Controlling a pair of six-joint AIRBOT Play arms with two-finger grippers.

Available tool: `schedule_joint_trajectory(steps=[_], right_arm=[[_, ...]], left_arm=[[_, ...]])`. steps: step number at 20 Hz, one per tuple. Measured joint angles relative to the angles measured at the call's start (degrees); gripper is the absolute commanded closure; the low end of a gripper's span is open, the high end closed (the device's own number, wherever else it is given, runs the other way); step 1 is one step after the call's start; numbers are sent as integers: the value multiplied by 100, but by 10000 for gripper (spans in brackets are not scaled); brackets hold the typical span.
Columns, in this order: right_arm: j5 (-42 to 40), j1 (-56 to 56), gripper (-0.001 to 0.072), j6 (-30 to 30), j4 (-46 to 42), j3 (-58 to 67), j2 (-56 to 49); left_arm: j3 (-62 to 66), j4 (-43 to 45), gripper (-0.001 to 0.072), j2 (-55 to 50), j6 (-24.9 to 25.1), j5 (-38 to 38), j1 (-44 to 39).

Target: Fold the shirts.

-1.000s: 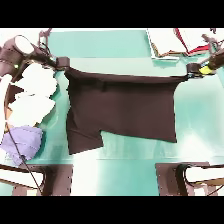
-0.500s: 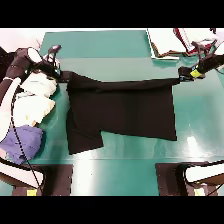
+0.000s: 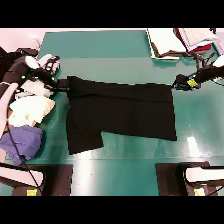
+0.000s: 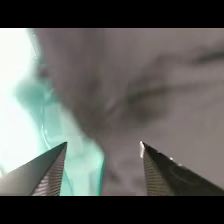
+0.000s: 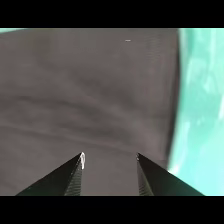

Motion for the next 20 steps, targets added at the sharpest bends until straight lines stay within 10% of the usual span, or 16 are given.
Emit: schedule_joint_trajectory(steps=[14,19,20], right_arm=[[278,-81,329,-269,466,-1768,2024],[234,-81,330,-293,671,-1838,2105],[236,-81,330,-295,684,-1840,2109]], left_arm=[[-4524,-1325,162,2498,942,680,671],[-4741,-1648,289,2535,1064,1029,479],[-4756,-1648,453,2542,1064,1075,369]])
